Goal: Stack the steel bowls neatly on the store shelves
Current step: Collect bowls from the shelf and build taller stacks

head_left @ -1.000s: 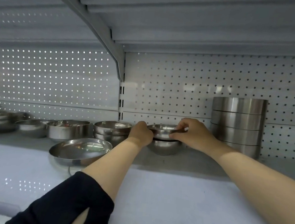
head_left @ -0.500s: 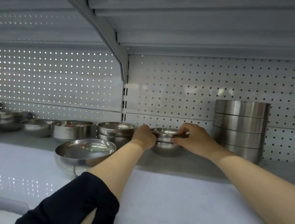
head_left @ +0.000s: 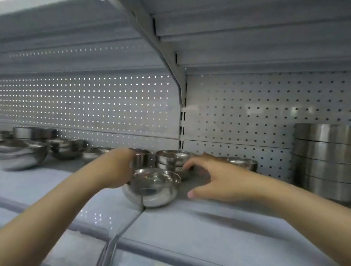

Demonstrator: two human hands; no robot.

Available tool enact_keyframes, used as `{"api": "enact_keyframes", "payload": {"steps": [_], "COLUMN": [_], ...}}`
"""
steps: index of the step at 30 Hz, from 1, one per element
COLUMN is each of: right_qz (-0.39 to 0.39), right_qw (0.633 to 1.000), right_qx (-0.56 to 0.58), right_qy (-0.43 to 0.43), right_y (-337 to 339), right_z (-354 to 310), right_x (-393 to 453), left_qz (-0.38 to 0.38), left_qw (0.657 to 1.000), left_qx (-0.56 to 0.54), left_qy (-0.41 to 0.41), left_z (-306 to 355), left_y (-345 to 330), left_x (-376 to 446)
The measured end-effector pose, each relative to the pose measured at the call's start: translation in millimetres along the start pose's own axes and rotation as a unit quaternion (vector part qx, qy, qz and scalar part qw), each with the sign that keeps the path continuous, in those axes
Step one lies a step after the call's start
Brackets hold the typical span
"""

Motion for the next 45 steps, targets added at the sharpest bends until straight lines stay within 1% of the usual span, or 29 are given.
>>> {"api": "enact_keyframes", "payload": {"steps": [3,6,10,13,16,19,21,23,27,30,32,34,38,42,45], "right_qz": [-0.032,-0.037,-0.021,0.011,0.082,0.151,0.202,0.225,0.219,0.211,0.218,0.225,0.222,0.222,0.205], "right_qw": [0.999,0.999,0.998,0.997,0.985,0.964,0.948,0.937,0.931,0.934,0.933,0.932,0.931,0.928,0.930], "right_qx": [0.019,0.022,0.040,0.049,0.119,0.196,0.216,0.218,0.219,0.203,0.203,0.204,0.202,0.202,0.194], "right_qy": [0.004,-0.025,-0.052,-0.066,-0.090,-0.098,-0.119,-0.154,-0.193,-0.204,-0.203,-0.197,-0.207,-0.220,-0.236], "right_y": [-18.3,-27.5,-25.4,-2.4,42.9,75.3,80.1,76.0,67.3,60.5,58.2,58.3,57.6,54.6,50.0], "right_z": [-18.0,-25.0,-22.1,-13.0,8.1,39.9,65.2,88.4,117.0,127.0,129.8,132.1,138.9,146.2,150.2], "right_x": [4.6,11.6,13.1,14.6,15.2,8.6,4.8,4.2,7.0,8.6,9.6,9.7,10.5,8.8,8.6], "left_qz": [-0.057,-0.095,-0.077,-0.039,0.012,0.033,0.043,0.043,0.009,0.017,0.024,0.016,-0.022,-0.037,-0.042], "left_qw": [0.994,0.972,0.955,0.947,0.941,0.947,0.934,0.916,0.896,0.882,0.877,0.874,0.888,0.901,0.907], "left_qx": [-0.091,-0.212,-0.283,-0.319,-0.338,-0.319,-0.353,-0.398,-0.444,-0.470,-0.480,-0.485,-0.458,-0.430,-0.417], "left_qy": [0.021,0.027,0.034,0.009,-0.012,-0.007,-0.025,-0.026,0.007,-0.004,-0.011,-0.019,-0.037,-0.042,-0.044], "left_z": [-25.1,-32.1,-28.4,-11.8,22.1,69.9,98.2,116.9,132.7,133.4,131.6,131.7,135.6,137.8,138.4], "left_y": [-18.7,-33.1,-27.5,-10.8,10.4,15.9,3.4,-20.3,-69.4,-90.5,-94.3,-96.3,-101.7,-106.8,-110.5], "left_x": [-7.0,-9.8,-7.8,5.9,38.2,75.3,97.3,114.4,131.3,131.4,129.8,129.0,129.2,132.3,133.1]}}
Point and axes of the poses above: each hand's wrist, its own x-axis towards the middle knuckle, its own y-axis out of the back of the hand, z = x × y, the point moved 4 cm from there along x, towards the middle knuckle, and after that the axes turned 6 degrees about -y, right-handed, at the moved point
